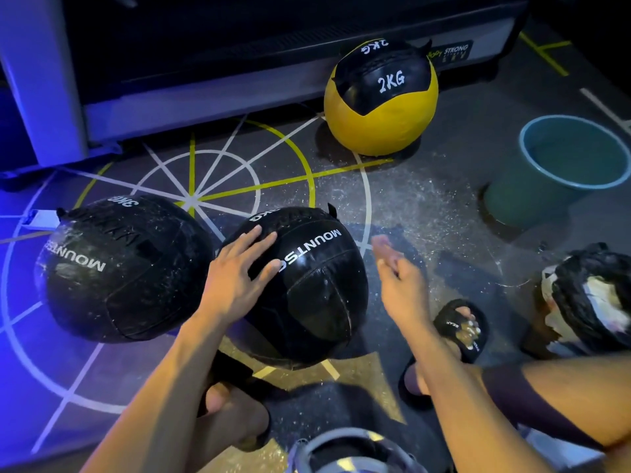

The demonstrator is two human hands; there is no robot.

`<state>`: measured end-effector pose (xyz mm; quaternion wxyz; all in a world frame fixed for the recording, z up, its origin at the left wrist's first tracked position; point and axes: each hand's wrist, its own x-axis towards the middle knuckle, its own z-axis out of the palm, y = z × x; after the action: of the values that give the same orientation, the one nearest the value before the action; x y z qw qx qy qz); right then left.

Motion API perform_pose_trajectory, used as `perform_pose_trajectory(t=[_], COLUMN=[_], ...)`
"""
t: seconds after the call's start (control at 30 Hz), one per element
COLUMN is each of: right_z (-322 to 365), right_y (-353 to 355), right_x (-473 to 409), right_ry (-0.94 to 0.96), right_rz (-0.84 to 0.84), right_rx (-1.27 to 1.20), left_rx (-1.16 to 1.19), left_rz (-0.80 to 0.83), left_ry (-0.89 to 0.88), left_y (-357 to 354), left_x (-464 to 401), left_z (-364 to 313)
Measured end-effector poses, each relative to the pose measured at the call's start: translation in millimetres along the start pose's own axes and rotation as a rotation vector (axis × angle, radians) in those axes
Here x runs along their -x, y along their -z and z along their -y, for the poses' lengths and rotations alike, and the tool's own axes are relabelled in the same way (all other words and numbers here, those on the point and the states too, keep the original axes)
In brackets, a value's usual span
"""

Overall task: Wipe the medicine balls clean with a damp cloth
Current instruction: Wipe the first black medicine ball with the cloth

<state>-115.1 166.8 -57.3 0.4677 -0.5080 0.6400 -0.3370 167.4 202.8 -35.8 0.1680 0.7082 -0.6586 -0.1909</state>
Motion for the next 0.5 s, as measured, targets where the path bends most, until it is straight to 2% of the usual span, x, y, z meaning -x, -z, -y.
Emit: perform_pose_trajectory(t=[0.1,0.17,0.23,0.27,0.3,0.4,0.43,0.5], right_z=[17,25,26,23,23,30,33,37], right_y=[-39,-53,-61,-58,-50,-16,-4,17], right_x=[5,36,80,94,98,59,40,9], right_ry=[-0.035,0.203,0.527,0.582,0.527,0.182,0.086,-0.024], right_rz=[0.045,0.057,0.288,0.371,0.395,0.258,0.131,-0.236], right_rx=[0.048,0.176,0.280,0.301,0.266,0.125,0.103,0.090], left_rx=[-0.008,-0.008,-0.008,-0.016,-0.019,-0.023,-0.022,-0.003], left_rz=[-0.029,-0.037,-0.034,-0.026,-0.012,-0.018,-0.013,0.011], left_ry=[-0.001,0.014,0.026,0.025,0.018,0.010,0.014,0.024], left_y=[-4,-6,-6,-5,-5,-4,-4,-3], left_x=[-3,-7,-16,-19,-21,-25,-24,-22], left_z=[-1,-1,0,-1,-4,-9,-9,-10])
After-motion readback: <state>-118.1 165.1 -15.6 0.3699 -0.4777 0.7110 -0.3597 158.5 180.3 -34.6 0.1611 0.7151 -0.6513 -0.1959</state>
